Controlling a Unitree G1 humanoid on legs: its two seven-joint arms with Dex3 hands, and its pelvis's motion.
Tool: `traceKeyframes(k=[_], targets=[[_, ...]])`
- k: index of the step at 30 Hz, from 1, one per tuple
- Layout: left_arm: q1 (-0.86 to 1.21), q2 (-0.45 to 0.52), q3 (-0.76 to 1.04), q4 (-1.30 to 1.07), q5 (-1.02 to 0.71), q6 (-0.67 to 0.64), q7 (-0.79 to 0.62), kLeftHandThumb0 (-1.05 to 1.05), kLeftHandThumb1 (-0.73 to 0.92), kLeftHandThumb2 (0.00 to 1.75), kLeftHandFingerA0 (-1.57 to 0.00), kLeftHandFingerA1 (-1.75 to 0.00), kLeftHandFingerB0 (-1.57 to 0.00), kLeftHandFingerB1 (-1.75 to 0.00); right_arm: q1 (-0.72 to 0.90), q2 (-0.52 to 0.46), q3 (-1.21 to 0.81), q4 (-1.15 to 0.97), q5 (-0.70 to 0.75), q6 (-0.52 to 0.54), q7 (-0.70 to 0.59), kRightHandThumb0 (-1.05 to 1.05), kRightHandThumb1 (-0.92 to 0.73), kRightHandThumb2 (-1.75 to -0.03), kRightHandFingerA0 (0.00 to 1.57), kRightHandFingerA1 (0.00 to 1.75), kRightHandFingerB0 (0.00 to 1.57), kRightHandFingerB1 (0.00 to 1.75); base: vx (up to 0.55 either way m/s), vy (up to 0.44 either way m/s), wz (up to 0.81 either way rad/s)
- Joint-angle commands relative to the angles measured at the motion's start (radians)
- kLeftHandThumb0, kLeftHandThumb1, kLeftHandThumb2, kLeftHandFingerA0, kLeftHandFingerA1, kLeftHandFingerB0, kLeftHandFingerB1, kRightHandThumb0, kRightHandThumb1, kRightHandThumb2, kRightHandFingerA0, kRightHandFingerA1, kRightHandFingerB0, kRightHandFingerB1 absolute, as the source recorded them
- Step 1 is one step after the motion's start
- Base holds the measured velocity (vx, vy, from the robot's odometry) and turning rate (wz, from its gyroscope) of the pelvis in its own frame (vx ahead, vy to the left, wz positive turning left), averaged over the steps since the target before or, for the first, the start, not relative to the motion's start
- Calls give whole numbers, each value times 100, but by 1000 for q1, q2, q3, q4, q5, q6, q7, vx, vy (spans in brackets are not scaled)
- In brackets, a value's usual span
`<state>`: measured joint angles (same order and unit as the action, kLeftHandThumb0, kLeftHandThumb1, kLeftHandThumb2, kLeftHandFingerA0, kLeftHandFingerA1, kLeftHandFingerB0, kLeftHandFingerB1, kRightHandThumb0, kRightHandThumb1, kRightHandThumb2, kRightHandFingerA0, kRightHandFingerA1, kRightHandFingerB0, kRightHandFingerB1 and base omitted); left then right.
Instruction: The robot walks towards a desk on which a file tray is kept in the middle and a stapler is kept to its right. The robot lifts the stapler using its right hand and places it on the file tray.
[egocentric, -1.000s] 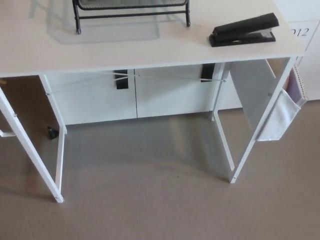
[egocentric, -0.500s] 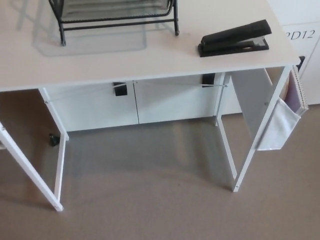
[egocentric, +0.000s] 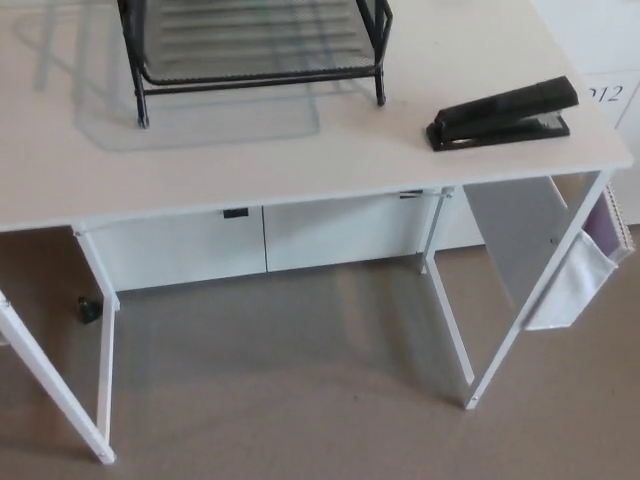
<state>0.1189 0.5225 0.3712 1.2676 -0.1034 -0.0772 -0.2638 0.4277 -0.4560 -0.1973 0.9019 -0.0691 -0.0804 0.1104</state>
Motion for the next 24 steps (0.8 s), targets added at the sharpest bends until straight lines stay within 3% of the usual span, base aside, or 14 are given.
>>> traceKeyframes(k=[1, 6, 7, 11, 12, 13, 15, 16, 17, 19, 20, 22, 23, 24], targets=[[-7, 11, 4, 4, -13, 4, 3, -83, 58, 128, -19, -81, -8, -63, -15, -21, -1, 16, 7, -10, 8, -101, -83, -110, 0, 2, 0, 1, 171, -40, 6], [-17, 13, -5, 3, -3, 0, 15, -84, 57, 127, -23, -83, -9, -65, -15, -21, 22, -8, -22, 24, -29, -103, -81, -112, 3, 10, 0, 2, 171, -108, 8], [-17, 12, 3, -1, -13, 8, 12, -80, 61, 123, -22, -86, 0, -64, -9, -12, 2, -6, 2, -1, -26, -95, -75, -109, 1, 13, 0, 8, 264, -163, 22], [-28, 14, -7, -2, -3, 20, 27, -82, 65, 118, -40, -111, -1, -73, -52, -11, -12, 83, 24, -33, -4, -94, -75, -106, 0, 6, 0, 6, 205, -154, 21], [-27, 15, -10, -4, 0, 17, 26, -81, 67, 114, -20, -121, 0, -87, -56, -11, -15, 96, 26, -46, 1, -91, -74, -107, 0, 9, 0, 8, 217, -102, 5], [-27, 15, -12, -5, 2, 19, 28, -79, 66, 122, -30, -96, -3, -70, -53, -13, -8, 94, 16, -50, -5, -101, -80, -111, 0, 4, 0, 3, 192, -76, -3], [-35, 15, -13, -4, 1, 25, 35, -79, 64, 124, -32, -94, -7, -71, -47, -18, 11, 66, -10, -25, -30, -100, -81, -111, 5, 9, 0, 3, 171, -42, -3], [-36, 16, -13, 0, 2, 22, 35, -79, 68, 112, -21, -115, 0, -81, -41, -18, 24, 60, -32, -38, -61, -94, -78, -109, 7, 17, 0, 5, 143, 3, -10], [-37, 16, -14, 2, 2, 21, 35, -79, 68, 112, -21, -115, 0, -81, -39, -18, 30, 59, -38, -43, -72, -94, -78, -109, 7, 17, 0, 5, 151, 40, -17], [-45, 17, -13, 8, 1, 16, 35, -80, 64, 119, -30, -96, -1, -68, -55, -29, 40, 79, -30, -31, -31, -101, -83, -112, 1, 7, 0, 2, 159, 82, -17], [-43, 18, -14, 4, 2, 16, 32, -80, 58, 127, -20, -81, -6, -62, -58, -26, 41, 98, -31, -53, -47, -98, -81, -110, 4, 10, 0, 3, 233, 135, -18], [-40, 20, -14, 0, -1, 16, 21, -83, 58, 127, -16, -79, -7, -61, -56, -28, 45, 92, -27, -51, -47, -96, -79, -110, 3, 10, 0, 5, 238, 187, -5], [-44, 19, -12, 3, -2, 21, 25, -83, 63, 117, -20, -93, 0, -65, -55, -24, 39, 87, -18, -55, -44, -90, -76, -109, 0, 12, 0, 9, 266, 197, 23], [-47, 18, -16, 0, 0, 32, 27, -76, 59, 126, -18, -80, -1, -61, -64, -26, 41, 109, -23, -55, -54, -91, -75, -108, 3, 13, 0, 8, 332, 219, -42]])
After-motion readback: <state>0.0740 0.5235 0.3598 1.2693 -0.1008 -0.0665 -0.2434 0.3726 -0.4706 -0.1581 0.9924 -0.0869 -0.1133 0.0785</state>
